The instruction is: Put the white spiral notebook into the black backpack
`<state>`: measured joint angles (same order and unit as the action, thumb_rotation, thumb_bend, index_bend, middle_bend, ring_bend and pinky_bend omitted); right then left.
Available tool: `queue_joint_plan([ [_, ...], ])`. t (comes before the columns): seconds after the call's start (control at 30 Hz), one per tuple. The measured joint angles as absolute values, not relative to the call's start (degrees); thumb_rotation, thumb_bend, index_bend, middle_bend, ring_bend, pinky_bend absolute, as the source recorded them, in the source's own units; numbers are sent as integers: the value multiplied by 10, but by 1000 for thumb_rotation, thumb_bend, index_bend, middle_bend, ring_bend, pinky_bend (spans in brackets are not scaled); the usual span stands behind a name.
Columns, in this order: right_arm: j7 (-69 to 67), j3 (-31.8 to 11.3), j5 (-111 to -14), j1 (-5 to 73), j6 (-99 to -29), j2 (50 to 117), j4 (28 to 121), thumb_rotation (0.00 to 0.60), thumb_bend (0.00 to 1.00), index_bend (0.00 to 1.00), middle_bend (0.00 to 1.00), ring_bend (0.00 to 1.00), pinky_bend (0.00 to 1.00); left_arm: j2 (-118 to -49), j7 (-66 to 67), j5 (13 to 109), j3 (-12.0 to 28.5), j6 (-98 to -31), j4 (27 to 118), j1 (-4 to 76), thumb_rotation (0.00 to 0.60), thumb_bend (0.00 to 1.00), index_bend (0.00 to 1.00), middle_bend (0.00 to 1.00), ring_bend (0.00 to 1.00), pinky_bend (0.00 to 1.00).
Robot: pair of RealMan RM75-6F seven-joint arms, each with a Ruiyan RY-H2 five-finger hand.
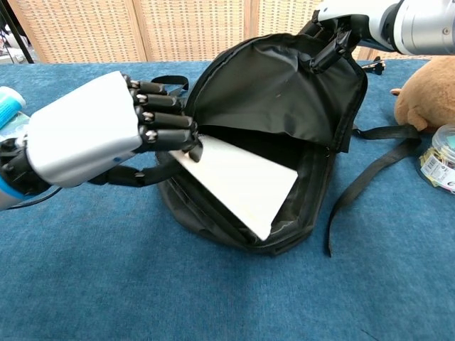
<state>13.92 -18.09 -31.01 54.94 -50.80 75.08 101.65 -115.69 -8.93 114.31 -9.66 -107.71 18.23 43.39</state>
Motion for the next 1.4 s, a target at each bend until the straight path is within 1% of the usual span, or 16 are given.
queue_joint_plan([
  [0.17, 138, -179, -303, 553, -503, 743, 1029, 600, 653, 602, 624, 580, 727, -1166, -86, 1131, -94, -1040, 178, 452, 600, 503, 772, 619, 496, 594],
  [0.5, 127, -179, -300, 552, -505, 726, 1048, 600, 653, 602, 624, 580, 727, -1184, -77, 1120, -103, -982, 165, 466, 600, 503, 772, 619, 497, 595],
  [0.83, 106, -174, -311, 542, -494, 707, 1071, 600, 653, 602, 624, 580, 727, -1213, -88, 1087, -91, -916, 150, 484, 600, 503, 772, 619, 499, 594],
  [1.0, 92, -171, -324, 536, -478, 695, 1083, 600, 653, 603, 626, 581, 727, -1225, -87, 1077, -87, -885, 142, 497, 600, 503, 772, 619, 499, 595],
  [1.2, 76, -167, -342, 531, -460, 680, 1094, 600, 653, 603, 626, 581, 727, -1238, -73, 1065, -84, -841, 130, 512, 600, 503, 772, 619, 501, 594],
  [1.4, 66, -162, -352, 529, -456, 670, 1102, 600, 653, 603, 626, 581, 727, -1246, -49, 1039, -70, -802, 122, 520, 600, 496, 772, 619, 501, 594],
])
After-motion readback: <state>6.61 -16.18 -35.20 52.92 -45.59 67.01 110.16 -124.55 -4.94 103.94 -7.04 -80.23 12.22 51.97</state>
